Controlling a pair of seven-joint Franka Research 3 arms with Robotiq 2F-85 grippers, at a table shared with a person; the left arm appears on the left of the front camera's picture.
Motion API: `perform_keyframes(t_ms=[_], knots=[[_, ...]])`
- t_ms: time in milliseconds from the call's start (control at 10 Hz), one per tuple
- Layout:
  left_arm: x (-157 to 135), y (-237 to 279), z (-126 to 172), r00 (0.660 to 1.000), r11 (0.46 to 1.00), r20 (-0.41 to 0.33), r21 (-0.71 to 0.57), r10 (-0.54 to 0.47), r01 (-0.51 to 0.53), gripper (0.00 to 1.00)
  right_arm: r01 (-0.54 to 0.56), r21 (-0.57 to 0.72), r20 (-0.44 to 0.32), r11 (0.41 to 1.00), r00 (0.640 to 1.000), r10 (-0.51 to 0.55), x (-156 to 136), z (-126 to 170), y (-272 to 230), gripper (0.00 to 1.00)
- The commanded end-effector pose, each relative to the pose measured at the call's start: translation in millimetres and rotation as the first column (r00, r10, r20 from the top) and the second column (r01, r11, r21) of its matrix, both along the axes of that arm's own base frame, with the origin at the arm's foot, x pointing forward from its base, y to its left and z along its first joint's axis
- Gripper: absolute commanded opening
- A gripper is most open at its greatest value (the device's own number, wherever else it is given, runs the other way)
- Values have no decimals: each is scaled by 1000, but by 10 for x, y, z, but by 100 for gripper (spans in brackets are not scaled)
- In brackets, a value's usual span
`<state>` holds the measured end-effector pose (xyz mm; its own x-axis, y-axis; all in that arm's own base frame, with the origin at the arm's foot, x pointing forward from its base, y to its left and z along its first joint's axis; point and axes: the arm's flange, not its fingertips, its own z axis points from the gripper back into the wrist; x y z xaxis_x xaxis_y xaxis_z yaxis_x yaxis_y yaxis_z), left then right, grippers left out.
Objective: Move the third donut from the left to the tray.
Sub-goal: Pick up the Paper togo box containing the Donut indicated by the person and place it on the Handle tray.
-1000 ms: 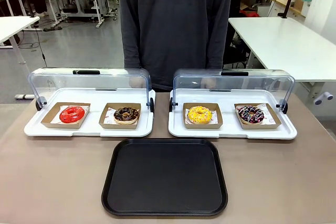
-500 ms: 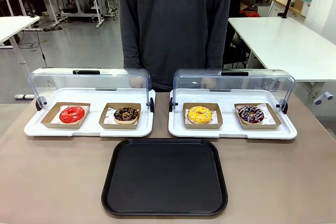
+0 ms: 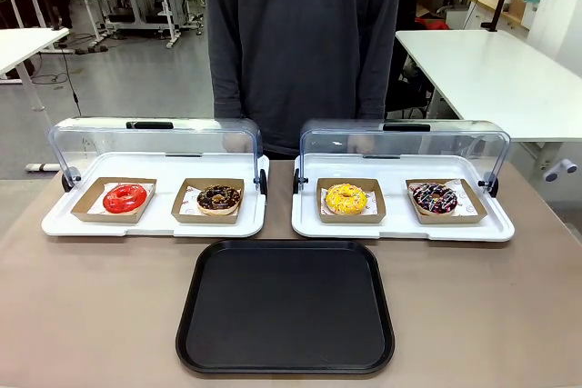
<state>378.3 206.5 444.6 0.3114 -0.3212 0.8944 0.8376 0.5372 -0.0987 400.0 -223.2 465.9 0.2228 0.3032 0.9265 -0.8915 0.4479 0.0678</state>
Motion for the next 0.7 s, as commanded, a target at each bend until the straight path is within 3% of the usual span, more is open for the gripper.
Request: perform_keyframes(t_ms=[0, 600], knots=[[12, 6, 21, 1000, 1000, 6, -2, -9, 9, 100, -8, 3, 9, 1000, 1000, 8, -9, 6, 1, 100], [12, 6, 21, 1000, 1000, 6, -2, -9, 9, 100, -8, 3, 9, 1000, 1000, 8, -9, 6, 1, 100]])
